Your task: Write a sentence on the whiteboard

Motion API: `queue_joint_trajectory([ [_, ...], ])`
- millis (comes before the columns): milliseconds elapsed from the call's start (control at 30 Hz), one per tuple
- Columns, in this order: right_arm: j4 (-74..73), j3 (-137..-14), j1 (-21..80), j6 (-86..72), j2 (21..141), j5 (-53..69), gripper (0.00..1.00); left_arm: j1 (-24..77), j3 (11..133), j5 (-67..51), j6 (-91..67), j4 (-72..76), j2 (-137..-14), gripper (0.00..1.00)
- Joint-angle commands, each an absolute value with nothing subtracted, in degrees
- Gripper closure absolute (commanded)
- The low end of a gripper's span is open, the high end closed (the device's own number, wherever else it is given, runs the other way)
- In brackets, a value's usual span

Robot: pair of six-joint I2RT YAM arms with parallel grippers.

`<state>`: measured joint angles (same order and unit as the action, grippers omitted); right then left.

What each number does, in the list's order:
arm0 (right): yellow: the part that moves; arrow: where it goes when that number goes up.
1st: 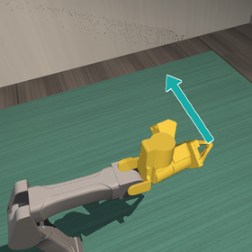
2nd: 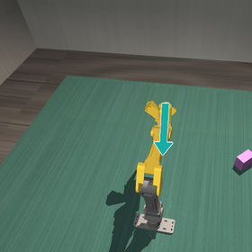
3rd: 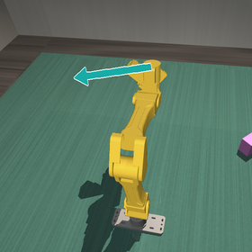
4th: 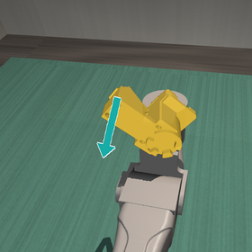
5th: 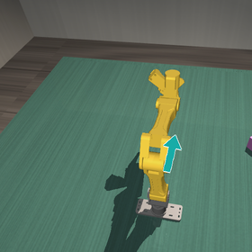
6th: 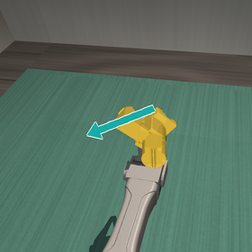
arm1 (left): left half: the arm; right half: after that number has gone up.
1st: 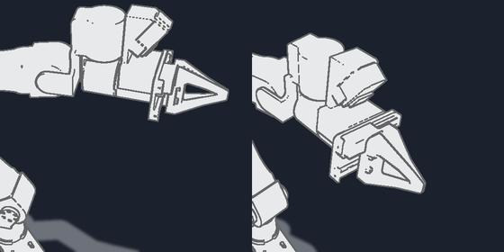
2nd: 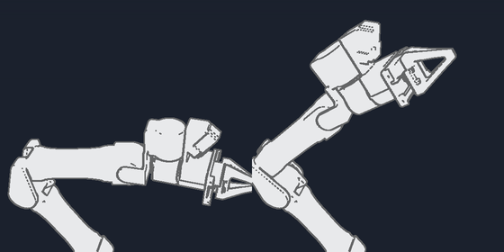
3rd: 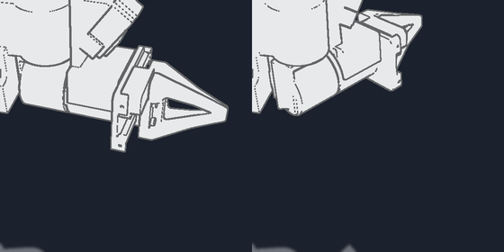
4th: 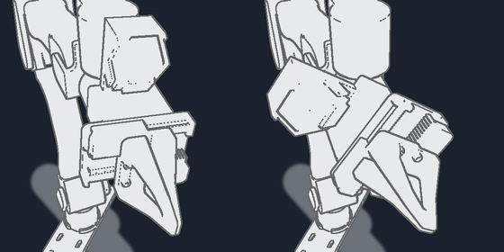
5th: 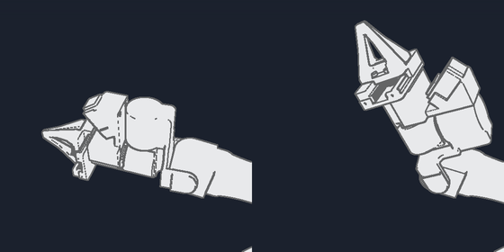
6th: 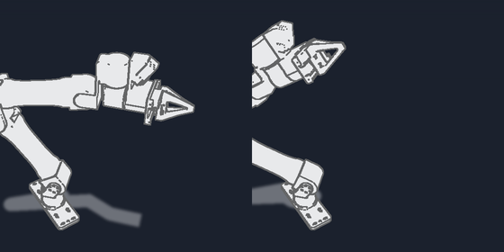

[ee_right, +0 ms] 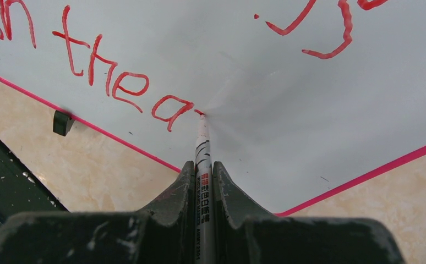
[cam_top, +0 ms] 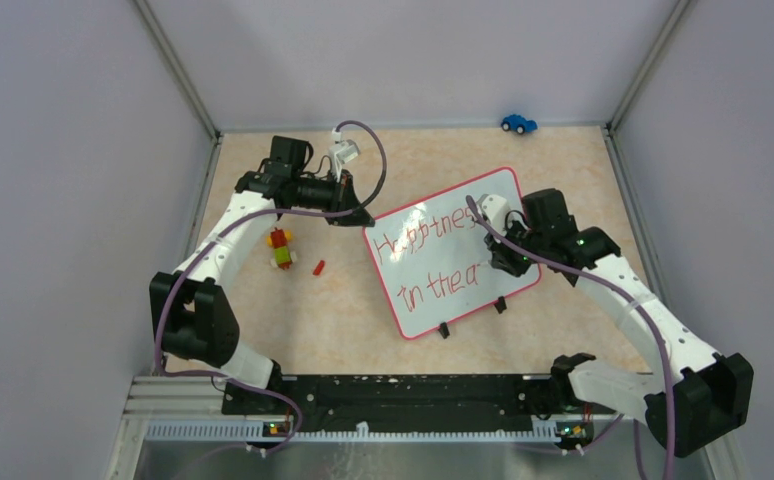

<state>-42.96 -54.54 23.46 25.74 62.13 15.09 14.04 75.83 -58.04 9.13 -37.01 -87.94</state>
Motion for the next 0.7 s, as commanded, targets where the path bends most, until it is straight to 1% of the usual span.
queue_joint_trajectory([
  [0, -40.84, -56.35, 22.78, 25.97, 61.23, 12.82, 1.0, 16.26, 73.5, -55.73, 11.5, -40.87, -90.35, 1.0],
  [300, -42.55, -54.08, 22.85, 26.74, 61.86, 17.37, 1.0, 16.26, 73.39, -55.89, 11.49, -40.78, -90.27, 1.0],
  [667, -43.66, -51.02, 23.2, 28.22, 61.63, 17.1, 1.0, 16.26, 73.32, -55.85, 11.4, -40.69, -90.58, 1.0],
])
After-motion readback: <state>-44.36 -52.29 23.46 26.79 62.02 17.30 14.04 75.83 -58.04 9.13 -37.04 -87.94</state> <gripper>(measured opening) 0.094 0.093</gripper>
